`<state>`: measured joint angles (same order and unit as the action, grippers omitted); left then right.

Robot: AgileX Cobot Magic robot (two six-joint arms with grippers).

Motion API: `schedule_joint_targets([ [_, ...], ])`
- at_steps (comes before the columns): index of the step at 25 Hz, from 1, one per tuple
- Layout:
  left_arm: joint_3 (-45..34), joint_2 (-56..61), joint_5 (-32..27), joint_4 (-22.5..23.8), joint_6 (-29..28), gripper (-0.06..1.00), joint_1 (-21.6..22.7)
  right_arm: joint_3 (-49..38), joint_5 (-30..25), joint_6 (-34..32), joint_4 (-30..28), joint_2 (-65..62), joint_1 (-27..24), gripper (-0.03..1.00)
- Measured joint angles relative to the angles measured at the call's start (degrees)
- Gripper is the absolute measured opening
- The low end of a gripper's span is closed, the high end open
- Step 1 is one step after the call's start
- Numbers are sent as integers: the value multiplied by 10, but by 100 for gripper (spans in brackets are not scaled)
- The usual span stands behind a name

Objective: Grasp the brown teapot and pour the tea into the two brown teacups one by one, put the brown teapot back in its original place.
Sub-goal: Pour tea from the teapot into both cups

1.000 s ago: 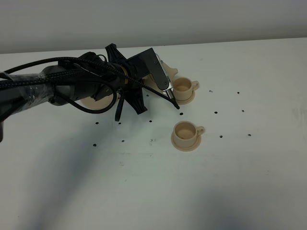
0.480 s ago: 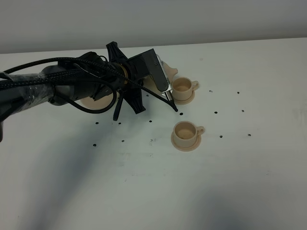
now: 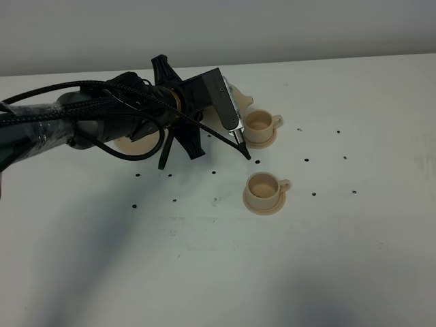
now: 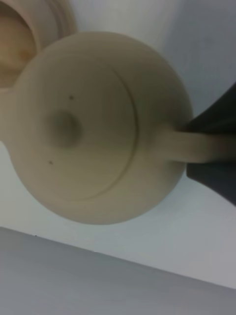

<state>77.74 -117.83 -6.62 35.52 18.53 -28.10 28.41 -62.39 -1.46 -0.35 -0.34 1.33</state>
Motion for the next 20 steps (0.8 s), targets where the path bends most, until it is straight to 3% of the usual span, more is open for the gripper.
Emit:
schedule_joint_targets([
  [20,-12,0,31,45,0,8,0,0,0,0,0,0,0,31],
])
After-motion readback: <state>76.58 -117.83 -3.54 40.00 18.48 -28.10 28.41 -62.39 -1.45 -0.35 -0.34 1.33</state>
